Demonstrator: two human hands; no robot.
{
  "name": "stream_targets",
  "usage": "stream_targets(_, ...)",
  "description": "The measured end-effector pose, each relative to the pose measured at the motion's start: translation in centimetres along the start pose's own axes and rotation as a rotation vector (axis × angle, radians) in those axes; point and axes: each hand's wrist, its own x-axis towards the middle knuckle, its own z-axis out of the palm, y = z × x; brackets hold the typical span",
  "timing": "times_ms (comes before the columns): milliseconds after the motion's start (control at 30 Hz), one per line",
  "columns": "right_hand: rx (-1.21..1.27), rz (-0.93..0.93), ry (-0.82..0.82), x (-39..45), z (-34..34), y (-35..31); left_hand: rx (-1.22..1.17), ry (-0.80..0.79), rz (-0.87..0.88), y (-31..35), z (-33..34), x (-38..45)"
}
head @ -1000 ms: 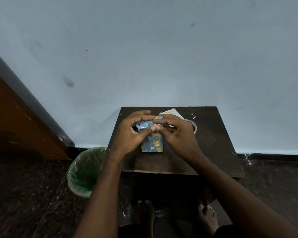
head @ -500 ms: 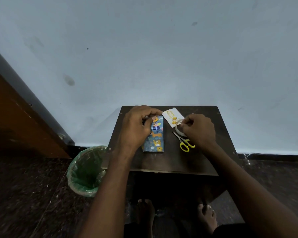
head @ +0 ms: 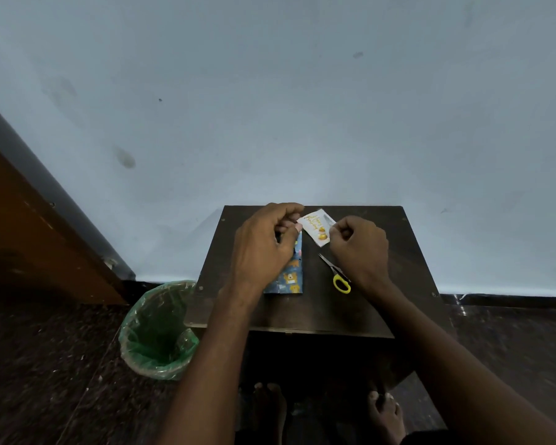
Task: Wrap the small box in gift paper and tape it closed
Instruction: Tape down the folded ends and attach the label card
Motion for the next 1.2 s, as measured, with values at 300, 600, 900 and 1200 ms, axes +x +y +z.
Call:
stream_targets(300,0.647,0.01,-0.243,-2.8,-2.2,-3.5,0.179,-0.05,0.102,0.5,0.5,0.1)
stream_targets(600,0.54,-0.04,-0.218,-2.3,-3.7,-3.2,0.011,-0.043,0.031,0.5,0.5,0.3)
stream_targets(900,0.337,-0.061,-0.129,-1.8,-3.5,-3.0,-0.013,-0.003,0.008,0.4,0.7,0.4)
stream_targets(1200,0.354,-0.076,-0.248,-1.9,-3.8,-3.4,-0.089,0.033,-0.071,0.9,1.2,0.1)
